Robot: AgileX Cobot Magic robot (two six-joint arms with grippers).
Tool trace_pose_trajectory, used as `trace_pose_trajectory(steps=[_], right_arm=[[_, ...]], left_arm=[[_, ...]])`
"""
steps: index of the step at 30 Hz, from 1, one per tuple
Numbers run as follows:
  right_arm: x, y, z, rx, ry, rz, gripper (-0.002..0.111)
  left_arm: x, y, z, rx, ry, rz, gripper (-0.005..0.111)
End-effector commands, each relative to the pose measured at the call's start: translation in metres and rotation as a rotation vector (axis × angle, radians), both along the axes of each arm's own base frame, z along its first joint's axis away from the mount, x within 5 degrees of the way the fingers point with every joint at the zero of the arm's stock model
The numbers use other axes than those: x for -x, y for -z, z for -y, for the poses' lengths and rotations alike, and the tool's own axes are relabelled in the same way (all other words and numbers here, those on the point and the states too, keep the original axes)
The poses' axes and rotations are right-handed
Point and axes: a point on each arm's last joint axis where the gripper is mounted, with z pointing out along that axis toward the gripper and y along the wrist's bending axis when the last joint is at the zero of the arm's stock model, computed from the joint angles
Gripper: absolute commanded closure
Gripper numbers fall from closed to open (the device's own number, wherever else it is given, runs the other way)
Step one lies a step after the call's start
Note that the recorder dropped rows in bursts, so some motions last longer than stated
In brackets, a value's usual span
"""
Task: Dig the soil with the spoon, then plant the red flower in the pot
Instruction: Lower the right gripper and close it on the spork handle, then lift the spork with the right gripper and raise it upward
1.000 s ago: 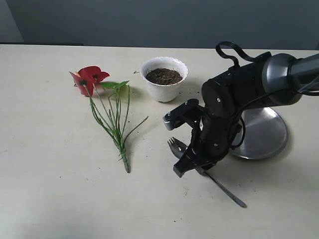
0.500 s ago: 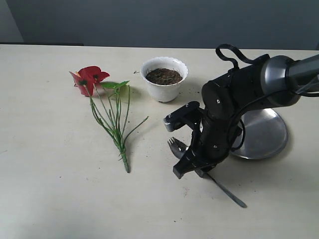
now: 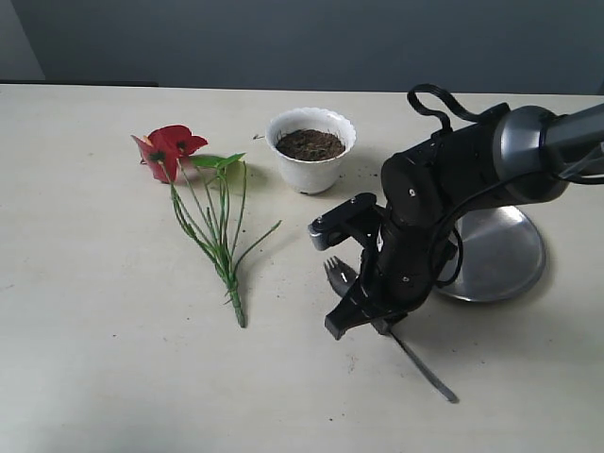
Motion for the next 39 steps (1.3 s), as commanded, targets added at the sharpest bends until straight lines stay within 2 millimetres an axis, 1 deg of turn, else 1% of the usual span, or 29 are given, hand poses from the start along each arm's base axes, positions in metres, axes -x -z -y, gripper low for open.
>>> trace_pose_trajectory(steps=[1,9,13,17,25,28,35,39], right_arm=[[0.002,0.007,0.002,0.019,-0.012,-0.009,0.109],[0.002,0.007,0.003,0.024,-0.017,-0.007,0.109],[0.002,0.001,0.003,0.015,-0.019,0.005,0.109],[0.0,-0.014,0.003,-0.001,-0.037,0.048,0.109],[0.0,-0.06,0.008,-0.055,-0.05,0.167,0.109],[0.002,-0.075,0.011,-0.078,-0.052,0.198,0.109],[0.004,-0.096,0.016,-0.097,-0.073,0.265,0.109],[0.001,-0.098,0.02,-0.05,-0.12,0.309,0.109]], left_arm=[[0.0,0.001,0.0,-0.004,0.002,0.006,0.106],[0.0,0.001,0.0,-0.004,0.002,0.006,0.106],[0.0,0.001,0.0,-0.004,0.002,0.006,0.106],[0.0,0.001,0.0,-0.004,0.002,0.006,0.106],[0.0,0.001,0.0,-0.004,0.002,0.006,0.106],[0.0,0.001,0.0,-0.004,0.002,0.006,0.106],[0.0,0.001,0.0,-0.004,0.002,0.006,0.106],[0.0,0.001,0.0,-0.004,0.002,0.006,0.106]])
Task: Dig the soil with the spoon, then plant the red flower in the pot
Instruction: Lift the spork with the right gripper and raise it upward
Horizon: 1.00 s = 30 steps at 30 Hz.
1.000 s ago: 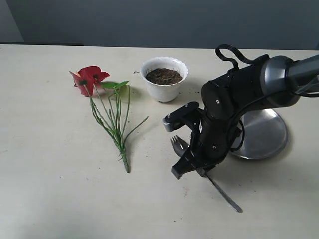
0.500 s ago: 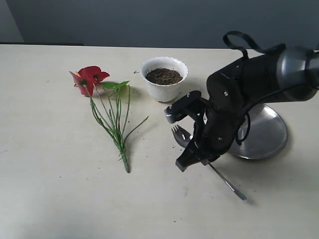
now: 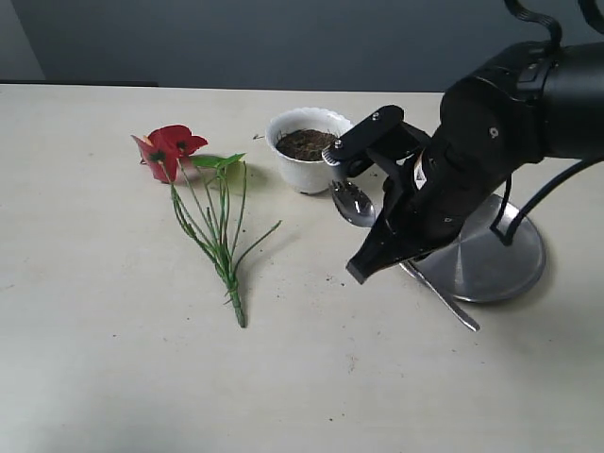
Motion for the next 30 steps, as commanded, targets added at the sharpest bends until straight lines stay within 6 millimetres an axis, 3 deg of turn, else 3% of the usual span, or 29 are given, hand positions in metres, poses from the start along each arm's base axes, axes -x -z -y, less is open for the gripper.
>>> trace_pose_trajectory(steps=[1,10,15,30], right_arm=[[-0.004,-0.006,0.005,0.045,-0.036,0.058,0.109],[-0.032,-0.02,0.016,0.348,-0.332,0.424,0.109],[-0.042,-0.033,0.008,0.369,-0.455,0.584,0.109],[-0.048,-0.044,0.001,0.398,-0.563,0.708,0.109]], left_arm=[[0.0,0.001,0.0,-0.004,0.002,0.006,0.106],[0.0,0.001,0.0,-0.004,0.002,0.006,0.106],[0.0,0.001,0.0,-0.004,0.002,0.006,0.106],[0.0,0.001,0.0,-0.004,0.002,0.006,0.106]])
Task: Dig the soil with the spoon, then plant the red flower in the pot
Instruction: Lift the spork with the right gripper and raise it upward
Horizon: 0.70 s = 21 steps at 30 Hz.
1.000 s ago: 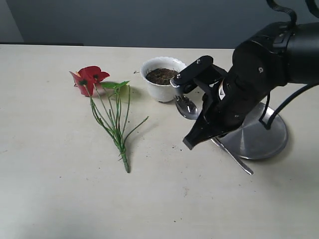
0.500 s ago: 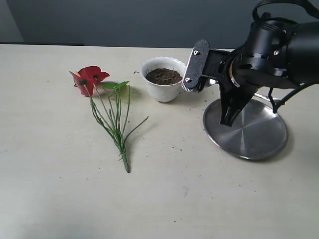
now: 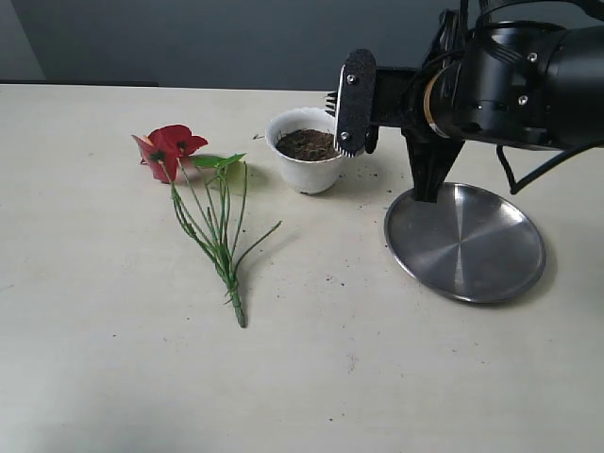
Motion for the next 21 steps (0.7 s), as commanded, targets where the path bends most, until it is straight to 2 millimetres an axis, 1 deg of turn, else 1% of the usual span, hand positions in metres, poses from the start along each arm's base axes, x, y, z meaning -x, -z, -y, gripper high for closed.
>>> trace_pose_trajectory(steps=[1,9,12,17,21], right_arm=[[-0.001,-0.006,-0.002,-0.01,-0.037,0.032,0.109],[-0.002,-0.009,-0.006,0.003,-0.107,0.074,0.109],[-0.003,-0.011,-0.008,0.034,-0.159,0.111,0.109],[-0.003,-0.015,-0.015,0.096,-0.298,0.179,0.109],[-0.004,-0.017,-0.016,0.141,-0.333,0.216,0.109]], left_arm=[[0.0,0.001,0.0,-0.004,0.002,0.006,0.106],[0.0,0.001,0.0,-0.004,0.002,0.006,0.106],[0.0,0.001,0.0,-0.004,0.002,0.006,0.106],[0.0,0.001,0.0,-0.004,0.002,0.006,0.106],[0.0,0.001,0.0,-0.004,0.002,0.006,0.106]])
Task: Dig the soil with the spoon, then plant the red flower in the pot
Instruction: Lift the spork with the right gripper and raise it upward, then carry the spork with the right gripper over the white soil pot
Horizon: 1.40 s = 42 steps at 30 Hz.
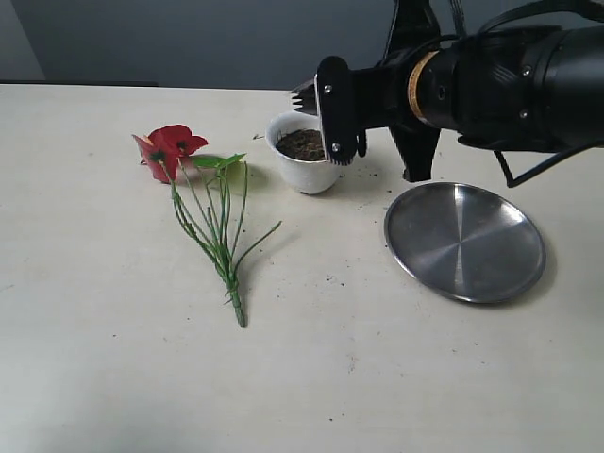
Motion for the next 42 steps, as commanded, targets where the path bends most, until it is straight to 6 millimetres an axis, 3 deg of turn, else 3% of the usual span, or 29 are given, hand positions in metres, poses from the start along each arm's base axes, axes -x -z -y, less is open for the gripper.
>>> trace_pose_trajectory(steps=[1,22,36,42], right_arm=[[0.0,-0.007,-0.001,0.043,-0.055,0.062,0.109],[0.002,-0.027,0.005,0.11,-0.086,0.18,0.109],[0.0,-0.031,0.006,0.322,-0.182,0.29,0.109],[-0.004,-0.02,0.003,0.454,-0.247,0.302,0.109]], left_arm=[[0.0,0.001,0.0,-0.004,0.002,0.006,0.106],[0.0,0.001,0.0,-0.004,0.002,0.006,0.106],[0.0,0.001,0.0,-0.004,0.002,0.006,0.106],[0.0,0.001,0.0,-0.004,0.002,0.006,0.106]])
